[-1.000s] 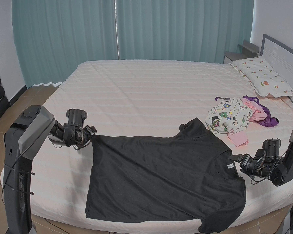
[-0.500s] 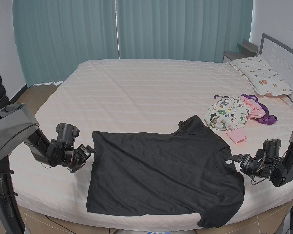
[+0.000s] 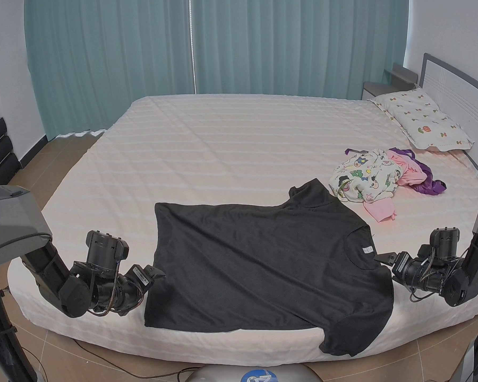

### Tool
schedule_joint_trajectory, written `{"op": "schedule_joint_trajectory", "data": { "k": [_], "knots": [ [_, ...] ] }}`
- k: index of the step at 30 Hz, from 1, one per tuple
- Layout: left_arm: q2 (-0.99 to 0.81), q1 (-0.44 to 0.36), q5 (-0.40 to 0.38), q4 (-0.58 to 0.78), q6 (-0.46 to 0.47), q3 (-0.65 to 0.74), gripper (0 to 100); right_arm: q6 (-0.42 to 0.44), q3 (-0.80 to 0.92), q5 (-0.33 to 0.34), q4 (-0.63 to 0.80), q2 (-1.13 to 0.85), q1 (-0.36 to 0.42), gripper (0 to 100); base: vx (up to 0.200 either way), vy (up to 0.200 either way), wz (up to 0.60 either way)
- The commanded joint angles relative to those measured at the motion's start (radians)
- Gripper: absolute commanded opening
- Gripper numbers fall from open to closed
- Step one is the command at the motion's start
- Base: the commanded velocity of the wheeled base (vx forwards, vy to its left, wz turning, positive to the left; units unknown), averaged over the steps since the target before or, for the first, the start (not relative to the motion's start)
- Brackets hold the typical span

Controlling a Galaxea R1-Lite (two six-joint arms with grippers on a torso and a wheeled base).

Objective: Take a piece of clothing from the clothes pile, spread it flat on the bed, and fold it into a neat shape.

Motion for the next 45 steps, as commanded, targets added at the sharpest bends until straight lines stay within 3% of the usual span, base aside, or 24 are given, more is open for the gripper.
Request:
{"op": "schedule_joint_trajectory", "data": {
  "k": [1,13,19,25,39,40,45],
  "knots": [
    [0.009,-0.006,0.0,-0.001,-0.001,0.022,100,0.0,0.003,0.0,0.0,-0.002,0.0,100,0.0,0.0,0.0],
    [0.076,-0.011,0.015,-0.016,-0.001,0.025,100,0.0,0.006,0.0,0.0,-0.002,0.012,100,0.0,0.0,0.0],
    [0.113,-0.034,0.038,-0.094,0.006,0.034,100,0.002,0.009,0.0,-0.002,0.001,0.024,100,0.0,0.0,0.0],
    [0.161,-0.064,0.098,-0.1,0.014,0.008,100,0.003,0.009,0.0,-0.002,0.002,0.024,100,0.0,0.0,0.0],
    [0.171,-0.086,0.103,-0.105,0.026,0.0,100,0.003,0.004,0.001,-0.002,0.008,0.026,100,0.0,0.0,0.0],
    [0.171,-0.086,0.103,-0.103,0.028,0.0,0,0.003,0.004,0.001,-0.002,0.008,0.026,100,0.0,0.0,0.0],
    [0.167,-0.086,0.124,-0.096,0.029,0.036,0,0.002,0.007,0.001,-0.002,0.016,0.026,100,0.0,0.0,0.0]
  ]
}}
